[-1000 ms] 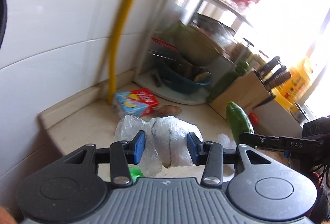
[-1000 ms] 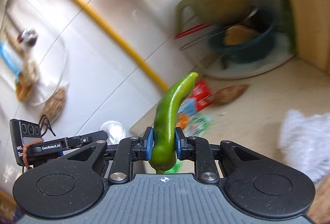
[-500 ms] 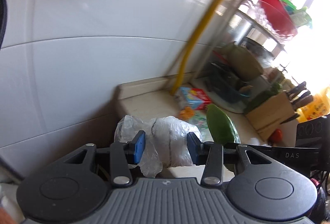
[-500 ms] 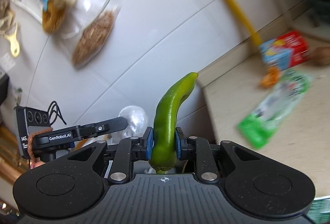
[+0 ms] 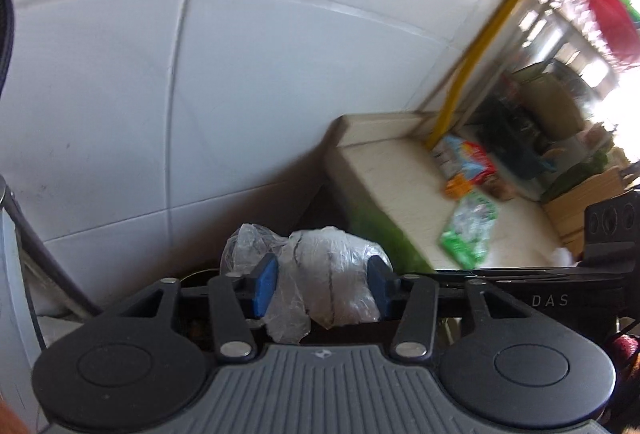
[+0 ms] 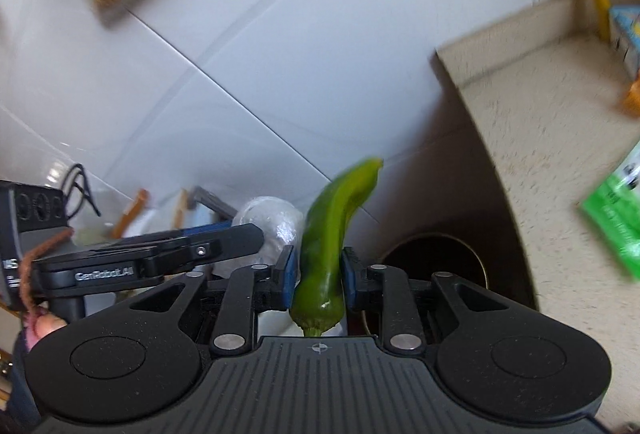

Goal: Collect trash
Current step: 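Carry the green pepper and clear plastic bag down over the black bin, then open both grippers to drop the pepper and plastic bag into the bin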

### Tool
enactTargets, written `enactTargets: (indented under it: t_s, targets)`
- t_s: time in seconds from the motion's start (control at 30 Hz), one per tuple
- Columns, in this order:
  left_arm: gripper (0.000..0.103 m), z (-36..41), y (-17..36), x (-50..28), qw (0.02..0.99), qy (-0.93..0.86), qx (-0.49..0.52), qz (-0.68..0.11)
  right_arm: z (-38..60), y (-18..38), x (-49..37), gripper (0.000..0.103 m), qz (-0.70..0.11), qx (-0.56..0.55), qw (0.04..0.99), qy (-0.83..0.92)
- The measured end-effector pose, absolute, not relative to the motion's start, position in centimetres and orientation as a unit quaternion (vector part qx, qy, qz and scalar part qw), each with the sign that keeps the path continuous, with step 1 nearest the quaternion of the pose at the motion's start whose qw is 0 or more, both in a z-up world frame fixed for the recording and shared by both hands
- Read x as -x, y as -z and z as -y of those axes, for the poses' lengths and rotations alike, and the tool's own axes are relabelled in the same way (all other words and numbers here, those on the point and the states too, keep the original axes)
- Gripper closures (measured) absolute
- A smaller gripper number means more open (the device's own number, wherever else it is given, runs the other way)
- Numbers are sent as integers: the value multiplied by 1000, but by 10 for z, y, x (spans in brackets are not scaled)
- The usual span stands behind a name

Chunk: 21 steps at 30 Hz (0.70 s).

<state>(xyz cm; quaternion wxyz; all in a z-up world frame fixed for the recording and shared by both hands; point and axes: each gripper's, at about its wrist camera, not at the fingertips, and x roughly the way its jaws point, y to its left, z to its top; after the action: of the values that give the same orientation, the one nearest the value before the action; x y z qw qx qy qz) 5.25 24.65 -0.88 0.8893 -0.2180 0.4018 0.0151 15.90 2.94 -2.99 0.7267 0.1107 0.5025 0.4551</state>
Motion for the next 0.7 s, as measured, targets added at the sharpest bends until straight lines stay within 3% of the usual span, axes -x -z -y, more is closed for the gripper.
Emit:
enactTargets:
  t_s: [0.13,0.33,0.7]
  targets:
    - [50,-261,44,-65,870,-38,216,-441,-47,56,-168,60,-527,-118,718,-439]
    - [50,-273,77,-69,847,-36,248,-469,-45,70,-163,60,-548,-130,721,-405]
    - [46,-226,36,-68,868,51,233,-436,40,9,-112,46,-489,-163,760,-395]
